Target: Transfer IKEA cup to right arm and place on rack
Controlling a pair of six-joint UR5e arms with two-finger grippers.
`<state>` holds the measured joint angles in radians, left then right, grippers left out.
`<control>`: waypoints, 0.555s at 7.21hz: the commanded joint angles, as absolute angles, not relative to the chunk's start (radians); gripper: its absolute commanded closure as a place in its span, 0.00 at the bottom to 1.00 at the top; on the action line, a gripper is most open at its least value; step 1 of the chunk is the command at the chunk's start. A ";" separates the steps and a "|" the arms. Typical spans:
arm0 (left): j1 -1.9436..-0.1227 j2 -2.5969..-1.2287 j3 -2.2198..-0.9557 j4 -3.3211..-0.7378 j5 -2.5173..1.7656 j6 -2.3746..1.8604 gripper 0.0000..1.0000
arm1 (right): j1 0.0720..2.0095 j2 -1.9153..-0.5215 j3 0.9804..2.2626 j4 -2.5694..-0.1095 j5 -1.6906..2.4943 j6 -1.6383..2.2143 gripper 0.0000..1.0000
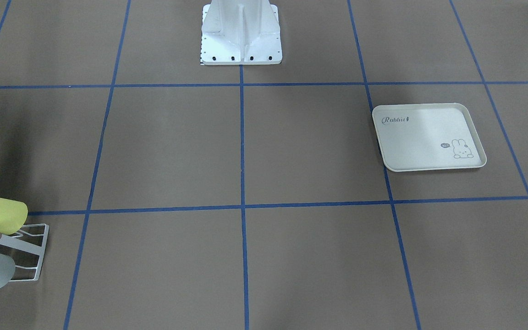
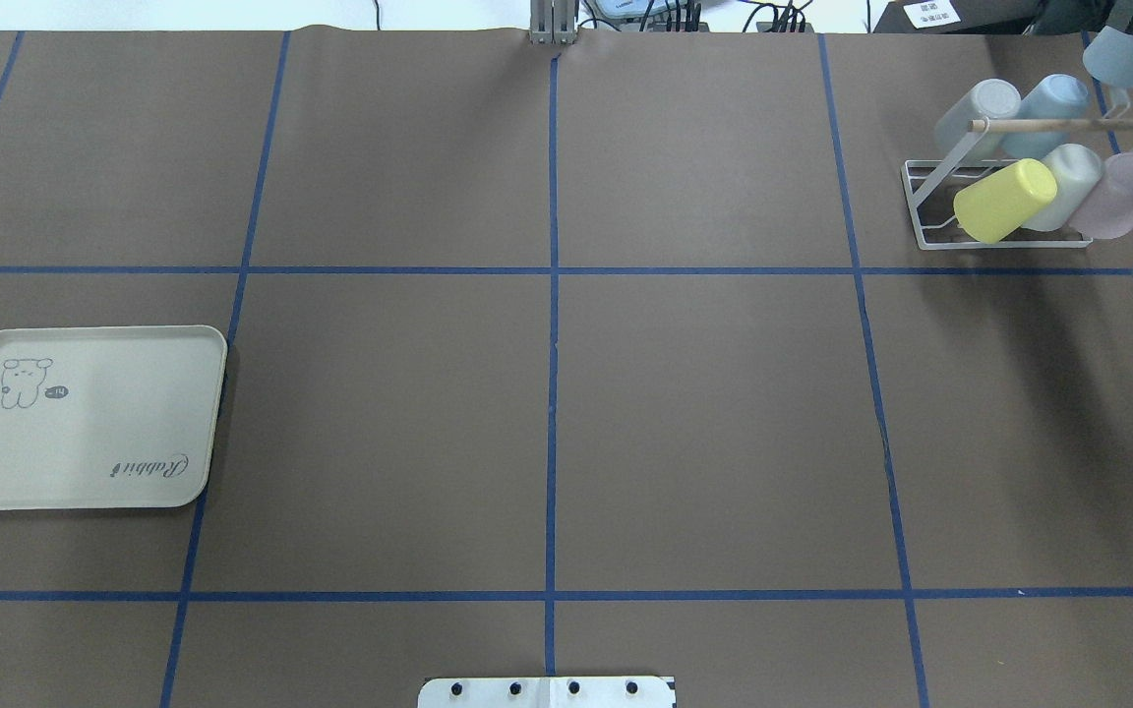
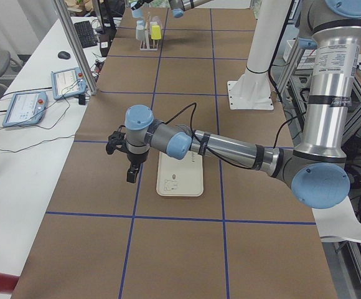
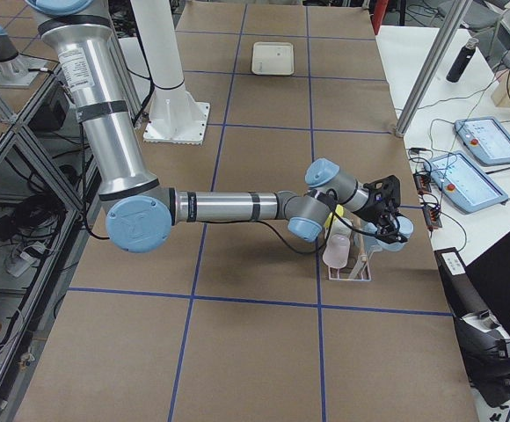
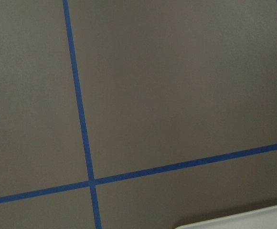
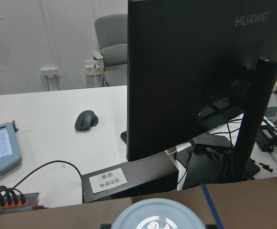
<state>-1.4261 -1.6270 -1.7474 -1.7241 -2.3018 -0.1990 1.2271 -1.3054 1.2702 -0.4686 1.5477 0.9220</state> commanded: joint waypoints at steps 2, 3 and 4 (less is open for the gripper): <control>-1.431 -1.580 -1.810 -1.674 -2.312 -0.199 0.00 | 1.227 -1.347 1.267 -0.446 1.549 0.923 0.83; -1.431 -1.580 -1.809 -1.672 -2.312 -0.201 0.00 | 1.227 -1.350 1.267 -0.446 1.548 0.925 0.83; -1.430 -1.580 -1.810 -1.674 -2.312 -0.202 0.00 | 1.227 -1.350 1.267 -0.446 1.548 0.927 0.77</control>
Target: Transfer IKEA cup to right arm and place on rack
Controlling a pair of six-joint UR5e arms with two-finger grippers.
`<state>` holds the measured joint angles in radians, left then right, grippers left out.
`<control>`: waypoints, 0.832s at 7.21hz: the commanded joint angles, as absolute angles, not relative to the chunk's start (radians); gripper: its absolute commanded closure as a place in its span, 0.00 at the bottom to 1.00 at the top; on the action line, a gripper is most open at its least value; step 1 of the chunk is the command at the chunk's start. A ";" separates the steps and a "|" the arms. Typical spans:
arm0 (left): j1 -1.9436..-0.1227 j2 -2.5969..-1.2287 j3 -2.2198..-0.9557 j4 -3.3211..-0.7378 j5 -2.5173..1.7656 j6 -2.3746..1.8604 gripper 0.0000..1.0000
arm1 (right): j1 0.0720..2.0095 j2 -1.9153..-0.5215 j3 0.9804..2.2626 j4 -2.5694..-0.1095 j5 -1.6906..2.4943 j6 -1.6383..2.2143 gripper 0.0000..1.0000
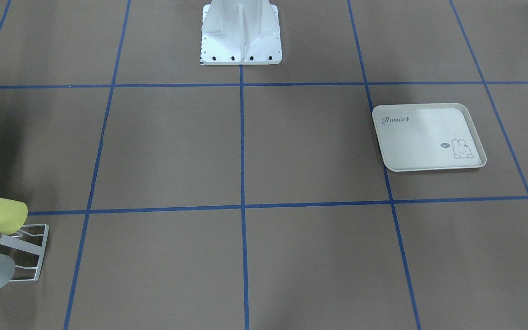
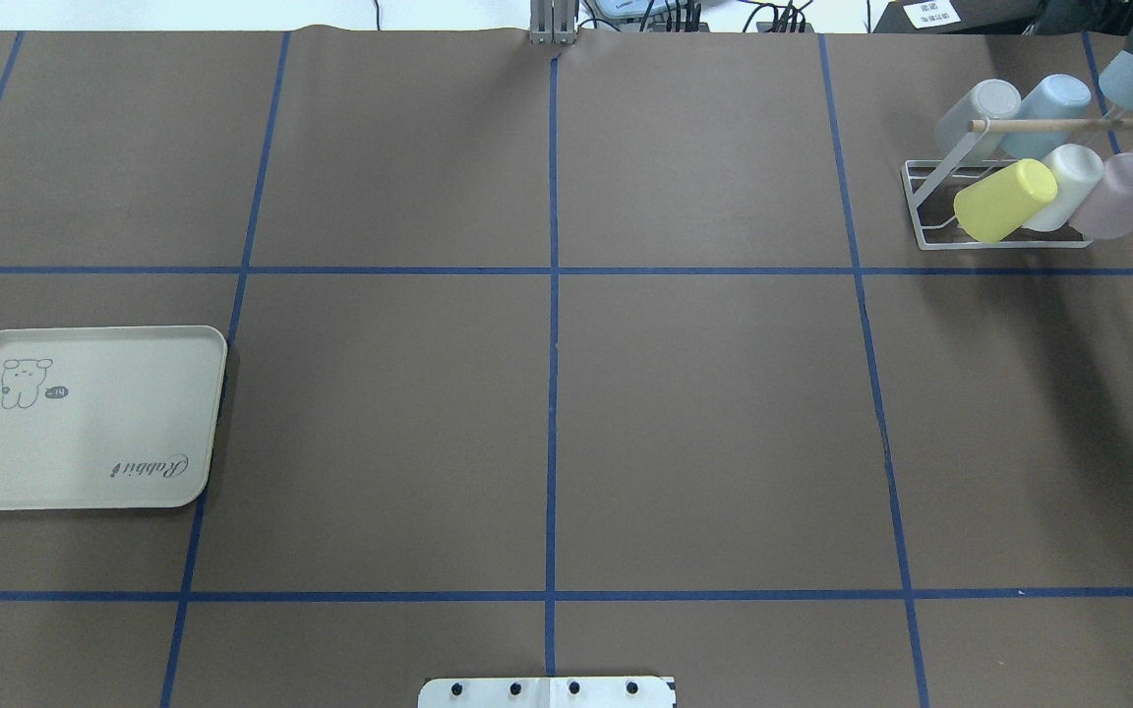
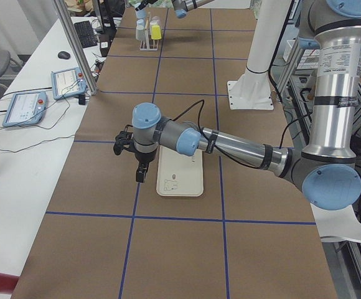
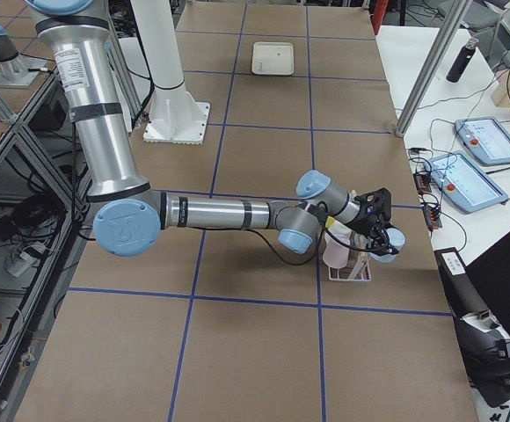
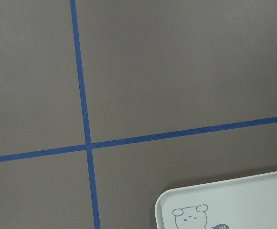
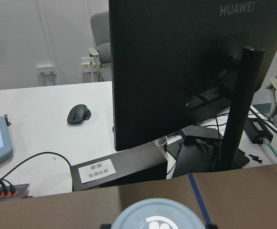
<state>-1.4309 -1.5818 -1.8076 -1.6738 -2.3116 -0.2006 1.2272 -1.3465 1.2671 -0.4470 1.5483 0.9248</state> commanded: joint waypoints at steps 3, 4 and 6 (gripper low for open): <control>-1.431 -1.577 -1.810 -1.674 -2.312 -0.202 0.00 | 1.226 -1.356 1.266 -0.446 1.552 0.928 0.28; -1.431 -1.577 -1.809 -1.674 -2.313 -0.202 0.00 | 1.226 -1.358 1.264 -0.445 1.551 0.928 0.14; -1.430 -1.551 -1.805 -1.680 -2.318 -0.196 0.00 | 1.227 -1.380 1.319 -0.446 1.601 0.930 0.01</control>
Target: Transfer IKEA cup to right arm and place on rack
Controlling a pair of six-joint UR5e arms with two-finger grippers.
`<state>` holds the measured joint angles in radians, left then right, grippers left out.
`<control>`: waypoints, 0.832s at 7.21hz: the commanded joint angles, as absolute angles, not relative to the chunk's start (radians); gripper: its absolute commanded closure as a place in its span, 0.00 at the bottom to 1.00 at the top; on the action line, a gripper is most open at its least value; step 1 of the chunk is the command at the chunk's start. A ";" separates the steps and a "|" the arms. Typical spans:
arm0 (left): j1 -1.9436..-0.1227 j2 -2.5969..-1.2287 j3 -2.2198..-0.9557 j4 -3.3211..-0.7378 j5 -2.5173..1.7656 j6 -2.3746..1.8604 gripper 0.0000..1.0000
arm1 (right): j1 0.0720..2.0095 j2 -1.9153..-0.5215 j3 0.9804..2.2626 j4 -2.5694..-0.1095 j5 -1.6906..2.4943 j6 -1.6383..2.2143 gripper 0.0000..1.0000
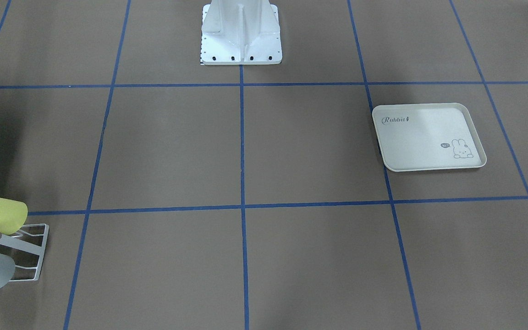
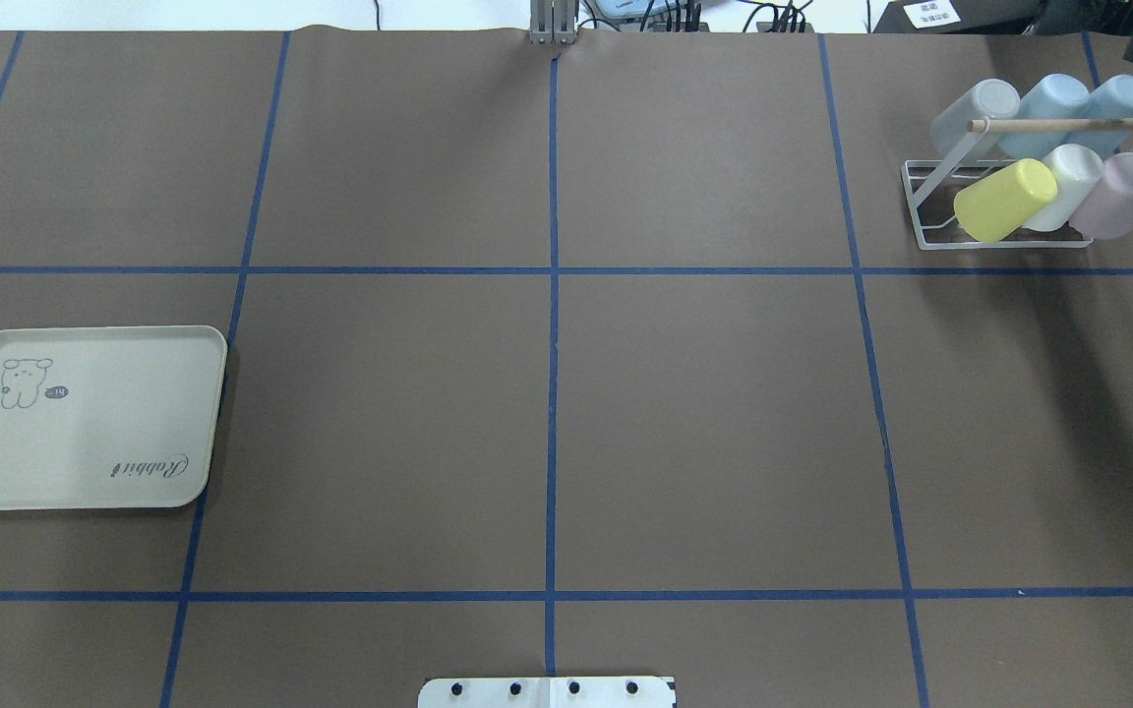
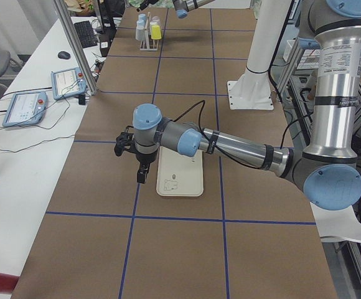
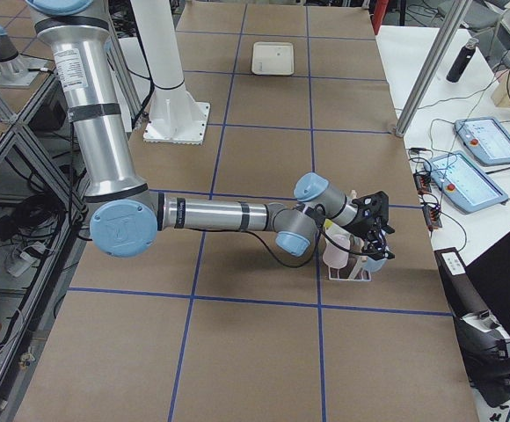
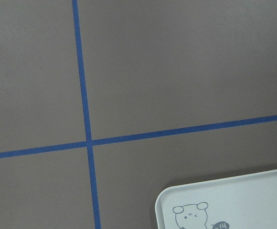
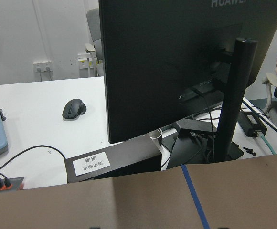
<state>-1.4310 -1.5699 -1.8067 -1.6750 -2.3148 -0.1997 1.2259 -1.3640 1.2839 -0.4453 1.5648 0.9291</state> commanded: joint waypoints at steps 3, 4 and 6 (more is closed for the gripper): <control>-1.454 -1.549 -1.789 -1.671 -2.318 -0.135 0.00 | 1.461 -1.385 1.338 -0.501 1.994 0.846 0.01; -1.463 -1.548 -1.773 -1.672 -2.325 -0.133 0.00 | 1.544 -1.403 1.342 -0.575 2.113 0.725 0.01; -1.485 -1.548 -1.764 -1.671 -2.355 -0.133 0.00 | 1.623 -1.497 1.367 -0.720 2.286 0.492 0.01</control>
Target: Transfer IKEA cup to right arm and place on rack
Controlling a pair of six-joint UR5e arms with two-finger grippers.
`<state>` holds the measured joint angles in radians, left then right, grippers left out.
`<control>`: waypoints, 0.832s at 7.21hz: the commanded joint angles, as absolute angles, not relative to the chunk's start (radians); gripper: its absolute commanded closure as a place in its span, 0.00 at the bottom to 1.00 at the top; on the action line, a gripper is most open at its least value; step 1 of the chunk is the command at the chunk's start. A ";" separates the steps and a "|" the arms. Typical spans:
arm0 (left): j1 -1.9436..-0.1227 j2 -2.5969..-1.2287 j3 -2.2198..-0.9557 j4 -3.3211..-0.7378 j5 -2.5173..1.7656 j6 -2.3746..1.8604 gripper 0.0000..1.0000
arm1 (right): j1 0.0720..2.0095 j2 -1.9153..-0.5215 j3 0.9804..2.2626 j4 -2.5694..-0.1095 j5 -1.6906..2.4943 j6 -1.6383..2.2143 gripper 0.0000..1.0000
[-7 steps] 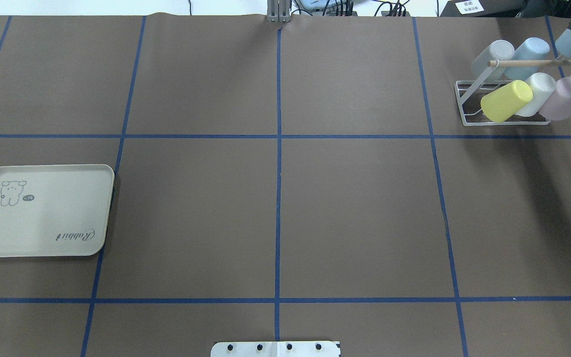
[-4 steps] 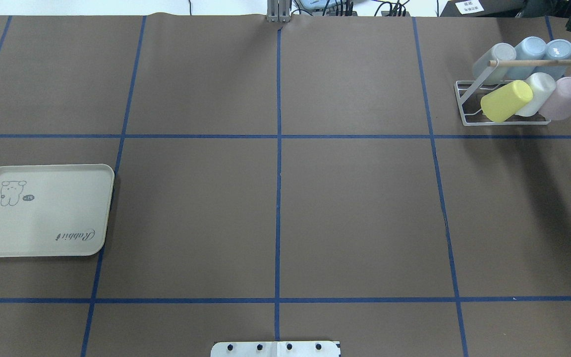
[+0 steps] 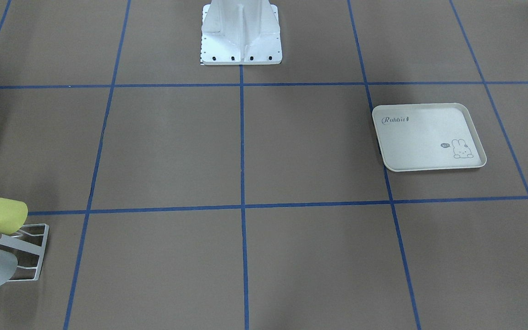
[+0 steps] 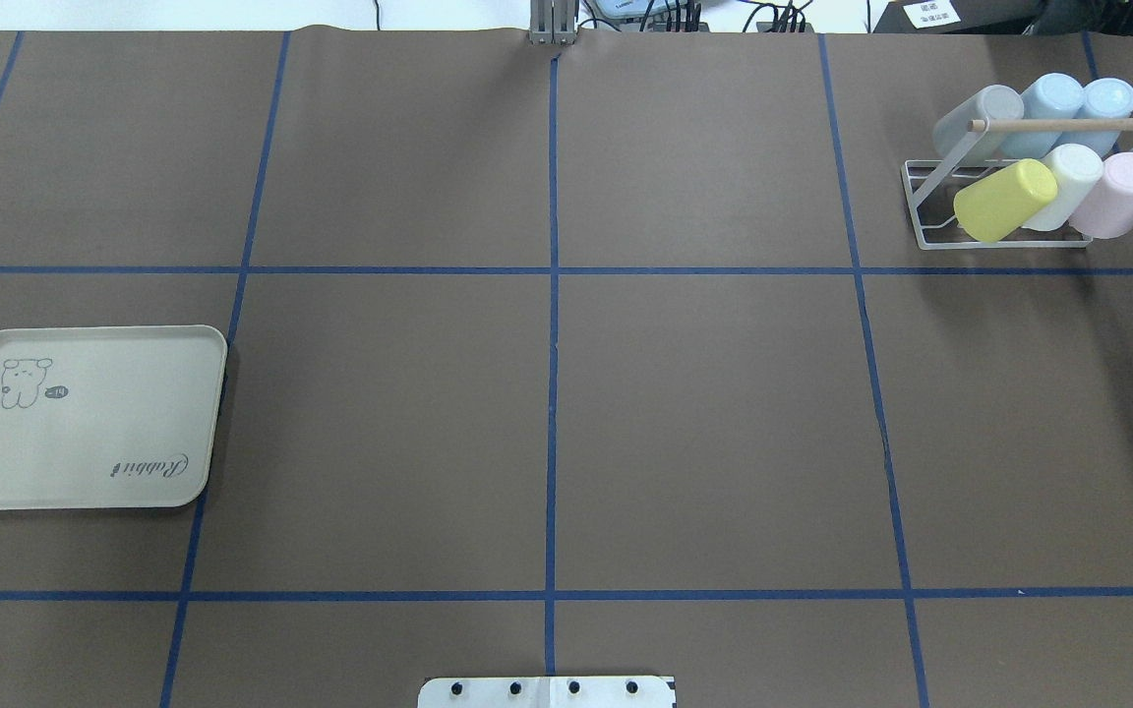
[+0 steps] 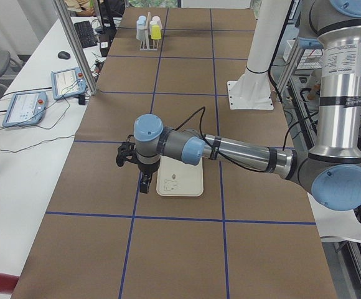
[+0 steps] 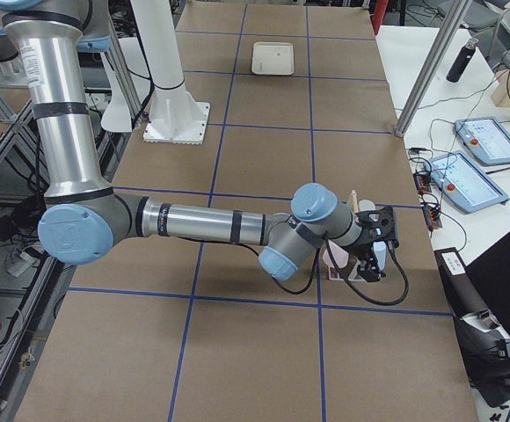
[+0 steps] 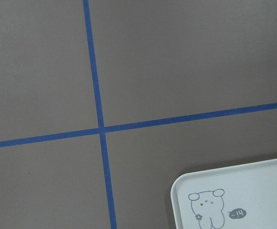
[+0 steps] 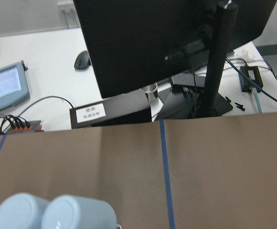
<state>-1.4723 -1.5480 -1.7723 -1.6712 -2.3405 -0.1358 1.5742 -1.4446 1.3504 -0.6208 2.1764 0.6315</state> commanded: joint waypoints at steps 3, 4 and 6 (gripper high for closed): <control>-1.486 -1.531 -1.752 -1.669 -2.365 -0.133 0.00 | 1.600 -1.537 1.469 -1.123 2.376 0.217 0.01; -1.486 -1.531 -1.752 -1.657 -2.370 -0.133 0.00 | 1.577 -1.534 1.515 -1.275 2.362 0.116 0.01; -1.489 -1.529 -1.746 -1.628 -2.370 -0.133 0.00 | 1.536 -1.539 1.572 -1.441 2.344 0.031 0.01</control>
<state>-1.4875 -1.5308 -1.7491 -1.6506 -2.3691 -0.1335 1.5655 -1.5343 1.5308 -1.3264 2.3566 0.0864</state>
